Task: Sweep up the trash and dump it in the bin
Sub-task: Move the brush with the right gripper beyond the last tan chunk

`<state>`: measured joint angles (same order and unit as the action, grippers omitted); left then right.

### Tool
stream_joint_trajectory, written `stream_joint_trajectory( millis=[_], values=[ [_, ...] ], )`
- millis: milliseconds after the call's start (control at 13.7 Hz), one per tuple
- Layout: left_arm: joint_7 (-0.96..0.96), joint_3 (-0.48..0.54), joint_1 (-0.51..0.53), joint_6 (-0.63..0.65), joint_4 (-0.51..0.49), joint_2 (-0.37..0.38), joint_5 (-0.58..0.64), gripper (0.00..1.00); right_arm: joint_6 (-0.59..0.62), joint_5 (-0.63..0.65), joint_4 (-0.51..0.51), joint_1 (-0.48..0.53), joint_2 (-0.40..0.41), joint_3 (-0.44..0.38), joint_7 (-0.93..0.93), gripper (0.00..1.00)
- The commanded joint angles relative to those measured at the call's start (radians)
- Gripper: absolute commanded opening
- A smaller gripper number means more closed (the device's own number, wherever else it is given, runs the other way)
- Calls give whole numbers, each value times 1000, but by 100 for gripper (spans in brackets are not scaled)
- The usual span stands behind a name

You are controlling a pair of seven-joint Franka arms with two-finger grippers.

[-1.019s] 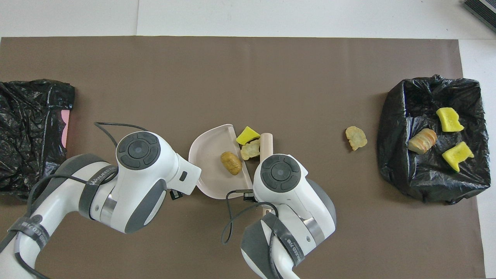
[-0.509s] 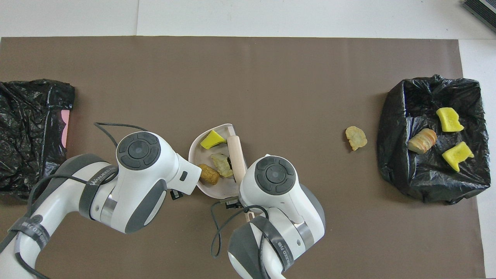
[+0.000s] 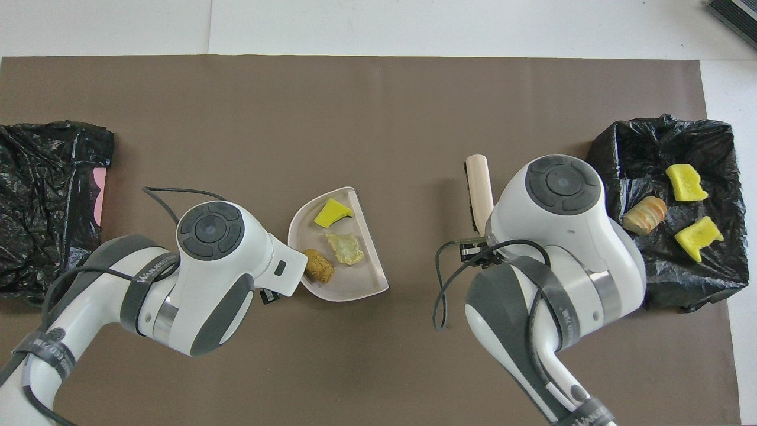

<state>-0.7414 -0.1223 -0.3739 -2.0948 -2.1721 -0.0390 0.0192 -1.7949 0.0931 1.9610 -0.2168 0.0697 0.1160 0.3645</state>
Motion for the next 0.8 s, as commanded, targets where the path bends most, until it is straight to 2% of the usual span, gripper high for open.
stream_joint_trajectory(
  millis=[0,73,291,582,728],
  values=[
    [28,7,-11,-30,-22,10,21,0,37,129,36,106,-13,14,14,0],
    [30,7,-11,-30,-22,10,21,0,37,173,62,135,-33,19,16,0],
    [54,7,-11,-31,-22,10,19,0,2,189,166,184,-83,19,17,0],
    [54,7,-11,-33,-22,10,19,0,-121,191,288,182,-79,21,25,0],
    [54,7,-10,-33,-22,10,19,0,-161,174,282,177,-53,25,33,0]
  ],
)
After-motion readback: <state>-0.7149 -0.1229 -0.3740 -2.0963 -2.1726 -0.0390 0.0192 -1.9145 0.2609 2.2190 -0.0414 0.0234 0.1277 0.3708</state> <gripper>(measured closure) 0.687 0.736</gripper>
